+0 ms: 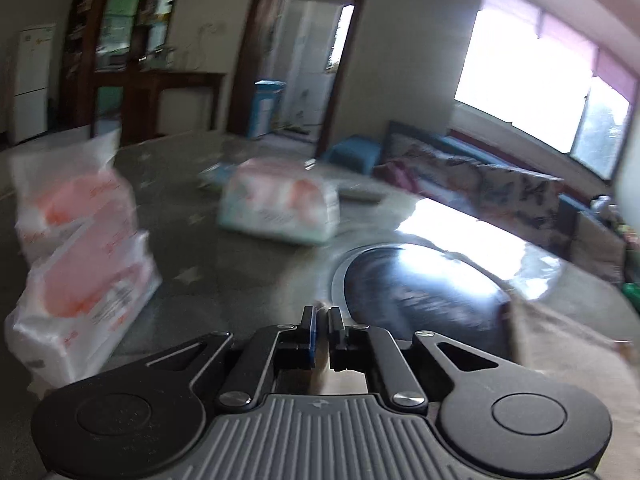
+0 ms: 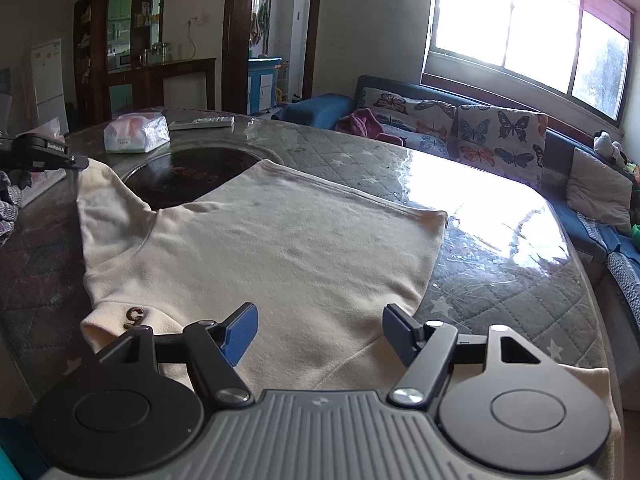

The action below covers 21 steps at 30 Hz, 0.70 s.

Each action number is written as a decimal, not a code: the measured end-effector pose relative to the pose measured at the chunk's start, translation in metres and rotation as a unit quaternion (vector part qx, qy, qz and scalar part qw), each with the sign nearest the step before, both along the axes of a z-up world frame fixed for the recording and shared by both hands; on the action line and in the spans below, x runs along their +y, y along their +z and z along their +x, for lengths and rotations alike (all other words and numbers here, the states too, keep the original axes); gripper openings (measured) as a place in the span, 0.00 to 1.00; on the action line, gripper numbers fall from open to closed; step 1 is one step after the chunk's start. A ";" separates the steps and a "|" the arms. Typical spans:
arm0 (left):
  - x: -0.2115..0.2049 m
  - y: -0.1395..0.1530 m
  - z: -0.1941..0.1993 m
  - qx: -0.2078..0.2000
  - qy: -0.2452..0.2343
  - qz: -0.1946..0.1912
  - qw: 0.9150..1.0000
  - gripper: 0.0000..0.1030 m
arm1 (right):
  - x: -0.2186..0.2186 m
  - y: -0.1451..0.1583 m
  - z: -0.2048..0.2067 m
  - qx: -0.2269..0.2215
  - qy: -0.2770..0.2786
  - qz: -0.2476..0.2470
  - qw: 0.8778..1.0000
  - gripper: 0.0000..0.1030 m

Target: Fold clothes

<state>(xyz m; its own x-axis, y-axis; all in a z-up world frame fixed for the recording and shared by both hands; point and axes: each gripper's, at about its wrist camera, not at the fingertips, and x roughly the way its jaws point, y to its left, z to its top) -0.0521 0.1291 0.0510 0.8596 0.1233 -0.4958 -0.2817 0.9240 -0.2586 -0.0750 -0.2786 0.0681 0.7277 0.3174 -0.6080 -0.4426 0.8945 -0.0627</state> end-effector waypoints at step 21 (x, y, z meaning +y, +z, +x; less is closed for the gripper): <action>-0.204 0.017 0.008 -0.024 -0.346 -0.092 0.934 0.06 | -0.045 0.003 -0.005 0.015 -0.056 0.076 0.995 0.58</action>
<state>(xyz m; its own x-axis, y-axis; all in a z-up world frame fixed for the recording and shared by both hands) -0.0444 -0.0745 0.0678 0.7239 -0.5524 -0.4134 0.3816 0.8197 -0.4272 -0.0802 -0.3240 0.0712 0.7458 0.3254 -0.5813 -0.3392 0.9365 0.0890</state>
